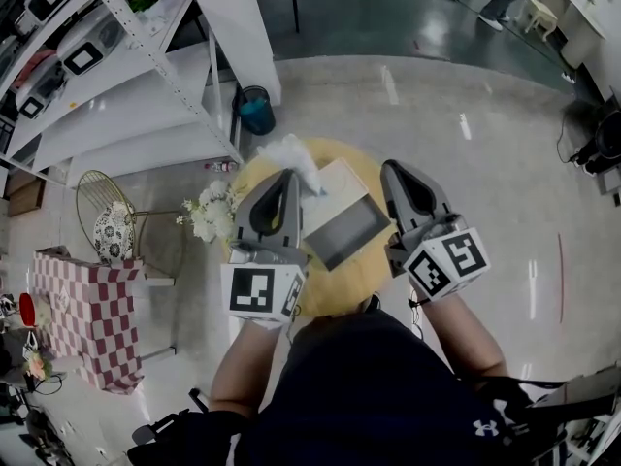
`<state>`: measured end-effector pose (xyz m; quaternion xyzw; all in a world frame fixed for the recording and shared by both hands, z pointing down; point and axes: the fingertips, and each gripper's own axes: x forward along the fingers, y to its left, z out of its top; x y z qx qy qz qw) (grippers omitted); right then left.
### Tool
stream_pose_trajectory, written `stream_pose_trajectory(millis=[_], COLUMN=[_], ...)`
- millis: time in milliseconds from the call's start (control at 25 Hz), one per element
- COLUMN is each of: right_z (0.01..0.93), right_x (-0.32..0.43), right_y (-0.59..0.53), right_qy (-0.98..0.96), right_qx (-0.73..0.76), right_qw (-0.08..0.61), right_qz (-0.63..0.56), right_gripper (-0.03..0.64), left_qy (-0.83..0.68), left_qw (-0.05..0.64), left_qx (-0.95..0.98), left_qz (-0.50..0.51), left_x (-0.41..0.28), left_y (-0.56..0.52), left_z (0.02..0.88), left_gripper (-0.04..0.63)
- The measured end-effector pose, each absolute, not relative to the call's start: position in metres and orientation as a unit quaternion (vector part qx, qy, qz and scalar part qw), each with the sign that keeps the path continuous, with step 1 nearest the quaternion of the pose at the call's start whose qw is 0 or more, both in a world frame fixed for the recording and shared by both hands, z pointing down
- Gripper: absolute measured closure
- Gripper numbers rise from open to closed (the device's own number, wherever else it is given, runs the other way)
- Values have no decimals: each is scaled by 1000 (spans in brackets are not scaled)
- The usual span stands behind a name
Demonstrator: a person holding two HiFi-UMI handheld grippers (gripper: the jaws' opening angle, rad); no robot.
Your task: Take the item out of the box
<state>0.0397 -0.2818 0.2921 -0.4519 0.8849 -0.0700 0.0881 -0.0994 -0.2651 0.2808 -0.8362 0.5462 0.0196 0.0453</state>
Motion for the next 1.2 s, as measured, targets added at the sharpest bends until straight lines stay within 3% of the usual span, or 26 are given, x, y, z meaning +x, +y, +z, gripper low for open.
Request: stream_pose_trajectory(millis=[1200], right_z=[283], right_x=[37], right_y=[-273], right_qy=[901], right_qx=[-420], right_qw=[100], right_qz=[-47], right_gripper=[609], left_qy=[552], left_qw=[37], left_qx=[-833], left_qz=[15], left_x=[-98], left_y=[-263], left_z=[291], left_gripper=[580])
